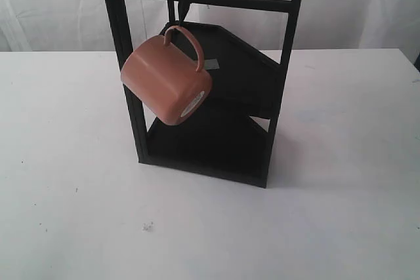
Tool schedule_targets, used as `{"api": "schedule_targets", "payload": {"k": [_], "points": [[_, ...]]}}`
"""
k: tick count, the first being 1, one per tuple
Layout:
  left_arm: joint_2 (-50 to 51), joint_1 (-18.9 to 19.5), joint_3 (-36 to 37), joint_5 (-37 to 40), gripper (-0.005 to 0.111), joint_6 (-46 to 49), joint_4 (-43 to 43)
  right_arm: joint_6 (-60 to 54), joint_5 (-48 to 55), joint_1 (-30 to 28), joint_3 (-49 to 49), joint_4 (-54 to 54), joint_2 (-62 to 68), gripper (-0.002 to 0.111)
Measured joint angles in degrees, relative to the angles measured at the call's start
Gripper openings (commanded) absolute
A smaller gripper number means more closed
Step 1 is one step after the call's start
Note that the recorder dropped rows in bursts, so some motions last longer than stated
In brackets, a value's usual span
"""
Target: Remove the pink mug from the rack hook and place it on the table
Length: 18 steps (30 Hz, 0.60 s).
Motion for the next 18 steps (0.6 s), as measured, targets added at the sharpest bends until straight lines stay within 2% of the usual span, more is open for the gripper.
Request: {"api": "schedule_targets", "payload": {"k": [5,13,18], "points": [[0.0,0.0,0.0,0.0,0.0,-0.1,0.0,0.8,-3.2,0.0,0.0,1.0,0.0,0.0],[0.0,0.0,0.0,0.0,0.0,-0.1,0.0,14.0,-8.9,0.0,0.0,9.1,0.0,0.0],[0.0,0.0,0.0,0.0,0.0,-0.1,0.0,16.1,-10.7,0.0,0.0,9.9,0.0,0.0]]}}
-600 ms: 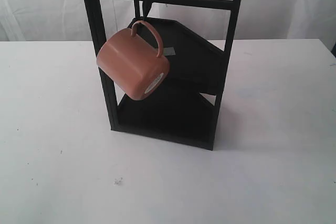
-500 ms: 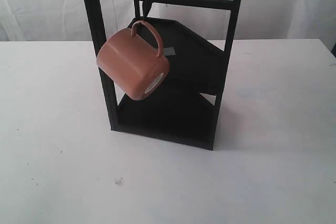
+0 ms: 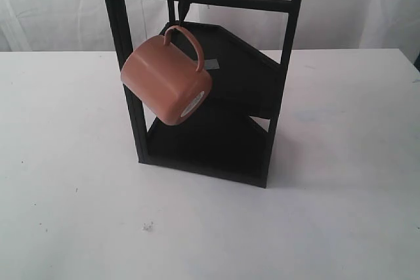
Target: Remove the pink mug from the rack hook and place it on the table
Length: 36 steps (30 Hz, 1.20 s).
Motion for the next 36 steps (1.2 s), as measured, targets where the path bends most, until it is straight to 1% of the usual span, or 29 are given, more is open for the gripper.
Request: {"api": "schedule_targets", "payload": {"k": [2,6,9,11,14,17,20,23,25,27,30,31,34,35,36], "points": [[0.0,0.0,0.0,0.0,0.0,0.0,0.0,1.1,0.4,0.0,-0.1,0.4,0.0,0.0],[0.0,0.0,0.0,0.0,0.0,0.0,0.0,1.1,6.4,0.0,-3.9,0.7,0.0,0.0],[0.0,0.0,0.0,0.0,0.0,0.0,0.0,-3.8,12.1,1.4,-9.5,2.2,-0.1,0.0],[0.0,0.0,0.0,0.0,0.0,0.0,0.0,-11.7,16.6,3.0,-13.4,7.2,-0.1,0.0],[0.0,0.0,0.0,0.0,0.0,0.0,0.0,-28.2,23.5,5.5,-18.2,19.8,2.3,0.0],[0.0,0.0,0.0,0.0,0.0,0.0,0.0,-46.5,30.6,7.5,-21.8,33.3,8.5,0.0],[0.0,0.0,0.0,0.0,0.0,0.0,0.0,-63.5,36.4,7.9,-24.7,46.2,15.9,0.0],[0.0,0.0,0.0,0.0,0.0,0.0,0.0,-77.5,41.3,8.0,-26.8,55.9,23.0,0.0],[0.0,0.0,0.0,0.0,0.0,0.0,0.0,-83.5,43.6,8.0,-27.8,59.8,27.4,0.002],[0.0,0.0,0.0,0.0,0.0,0.0,0.0,-89.5,45.1,8.0,-29.0,63.5,31.9,0.006],[0.0,0.0,0.0,0.0,0.0,0.0,0.0,-95.1,45.7,8.0,-31.0,66.1,37.3,0.021],[0.0,0.0,0.0,0.0,0.0,0.0,0.0,-96.4,45.8,8.0,-31.6,66.4,38.7,0.03],[0.0,0.0,0.0,0.0,0.0,0.0,0.0,-99.3,45.8,8.0,-33.9,67.3,43.5,0.051],[0.0,0.0,0.0,0.0,0.0,0.0,0.0,-100.3,45.9,8.0,-34.5,68.1,44.9,0.057],[0.0,0.0,0.0,0.0,0.0,0.0,0.0,-101.5,46.1,8.0,-34.8,68.8,46.0,0.06]]}}
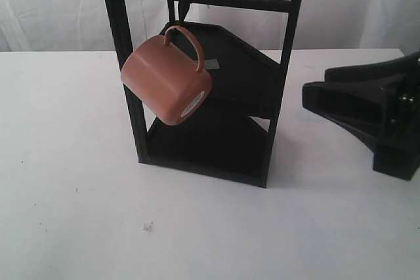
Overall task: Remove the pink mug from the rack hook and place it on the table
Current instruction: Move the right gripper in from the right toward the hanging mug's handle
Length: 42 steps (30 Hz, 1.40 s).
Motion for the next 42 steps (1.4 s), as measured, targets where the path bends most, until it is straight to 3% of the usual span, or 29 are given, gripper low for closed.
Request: {"api": "schedule_targets", "payload": {"k": [8,16,25,32,42], "points": [[0.0,0.0,0.0,0.0,0.0,0.0,0.0,-19.5,4.8,2.1,-0.9,13.3,8.0,0.06],[0.0,0.0,0.0,0.0,0.0,0.0,0.0,-25.4,4.0,8.5,-2.6,19.7,13.7,0.06],[0.0,0.0,0.0,0.0,0.0,0.0,0.0,-25.5,-3.5,16.0,-7.6,20.2,20.5,0.06],[0.0,0.0,0.0,0.0,0.0,0.0,0.0,-27.2,-18.7,23.1,-8.9,20.2,22.5,0.06],[0.0,0.0,0.0,0.0,0.0,0.0,0.0,-31.1,-32.4,32.2,-10.2,20.6,22.8,0.06]]}}
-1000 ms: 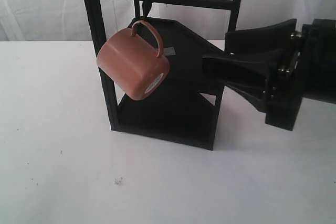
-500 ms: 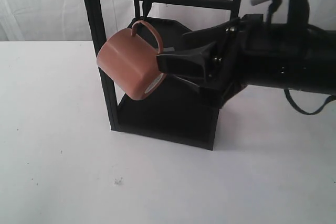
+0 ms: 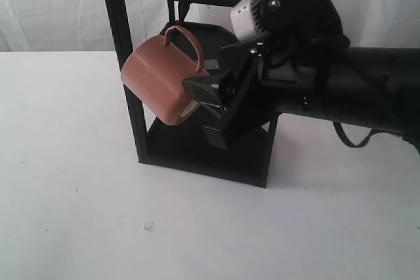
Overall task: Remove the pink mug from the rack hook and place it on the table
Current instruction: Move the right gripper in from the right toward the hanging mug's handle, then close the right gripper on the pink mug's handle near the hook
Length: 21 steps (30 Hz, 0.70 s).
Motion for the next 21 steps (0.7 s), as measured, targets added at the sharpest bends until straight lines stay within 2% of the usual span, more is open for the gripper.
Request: {"api": "schedule_targets", "payload": {"k": [7,21], "points": [[0.0,0.0,0.0,0.0,0.0,0.0,0.0,0.0,-8.2,3.1,-2.8,2.3,2.6,0.06],[0.0,0.0,0.0,0.0,0.0,0.0,0.0,0.0,-13.3,4.3,-7.7,3.2,7.5,0.06]]}}
